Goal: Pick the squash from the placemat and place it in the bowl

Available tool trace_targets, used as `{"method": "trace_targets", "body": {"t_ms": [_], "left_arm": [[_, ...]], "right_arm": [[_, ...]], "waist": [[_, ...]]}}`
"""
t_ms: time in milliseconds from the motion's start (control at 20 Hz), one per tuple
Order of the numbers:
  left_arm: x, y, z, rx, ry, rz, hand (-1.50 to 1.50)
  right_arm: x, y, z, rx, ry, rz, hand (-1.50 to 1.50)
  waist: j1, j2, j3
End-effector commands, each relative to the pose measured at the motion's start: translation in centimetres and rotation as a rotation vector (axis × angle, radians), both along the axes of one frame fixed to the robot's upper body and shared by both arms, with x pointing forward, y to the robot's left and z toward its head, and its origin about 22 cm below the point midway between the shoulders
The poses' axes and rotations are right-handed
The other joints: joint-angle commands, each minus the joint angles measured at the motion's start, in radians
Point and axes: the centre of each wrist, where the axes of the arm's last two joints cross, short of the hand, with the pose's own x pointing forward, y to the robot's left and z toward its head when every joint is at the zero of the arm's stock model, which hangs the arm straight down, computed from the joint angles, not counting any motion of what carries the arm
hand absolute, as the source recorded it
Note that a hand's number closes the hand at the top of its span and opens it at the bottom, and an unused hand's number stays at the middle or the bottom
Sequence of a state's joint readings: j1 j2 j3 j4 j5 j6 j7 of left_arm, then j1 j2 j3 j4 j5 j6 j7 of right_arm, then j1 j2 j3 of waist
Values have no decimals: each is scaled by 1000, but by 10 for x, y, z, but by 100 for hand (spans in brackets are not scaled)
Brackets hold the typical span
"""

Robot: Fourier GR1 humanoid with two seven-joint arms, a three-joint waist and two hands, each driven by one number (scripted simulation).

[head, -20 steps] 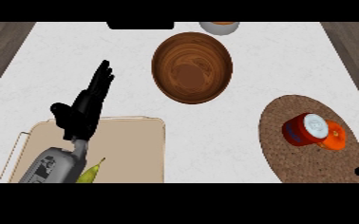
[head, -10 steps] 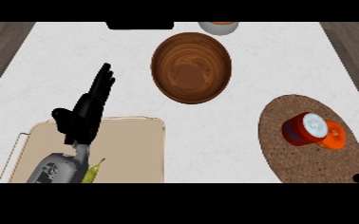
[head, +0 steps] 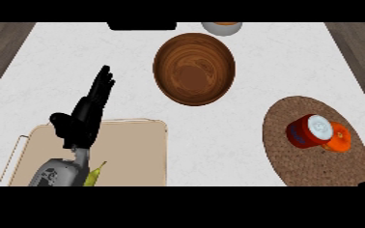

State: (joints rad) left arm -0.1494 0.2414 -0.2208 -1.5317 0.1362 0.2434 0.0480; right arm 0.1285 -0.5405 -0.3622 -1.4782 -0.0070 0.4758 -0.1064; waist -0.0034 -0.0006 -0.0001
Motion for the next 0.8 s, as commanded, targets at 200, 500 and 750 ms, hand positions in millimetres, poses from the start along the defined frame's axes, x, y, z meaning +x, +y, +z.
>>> {"method": "trace_targets", "body": {"t_ms": [200, 500, 750], "left_arm": [[-8, -6, -4, -14, 1, 8, 0], [13, 4, 9, -4, -4, -11, 0], [4, 2, 7, -4, 9, -32, 0]], "right_arm": [[1, -5, -11, 79, 20, -16, -150], [1, 1, -50, 94, 48, -14, -150], [17, -4, -52, 92, 43, -23, -150]], "waist": [[3, 0, 0], [2, 1, 0], [4, 1, 0]]}}
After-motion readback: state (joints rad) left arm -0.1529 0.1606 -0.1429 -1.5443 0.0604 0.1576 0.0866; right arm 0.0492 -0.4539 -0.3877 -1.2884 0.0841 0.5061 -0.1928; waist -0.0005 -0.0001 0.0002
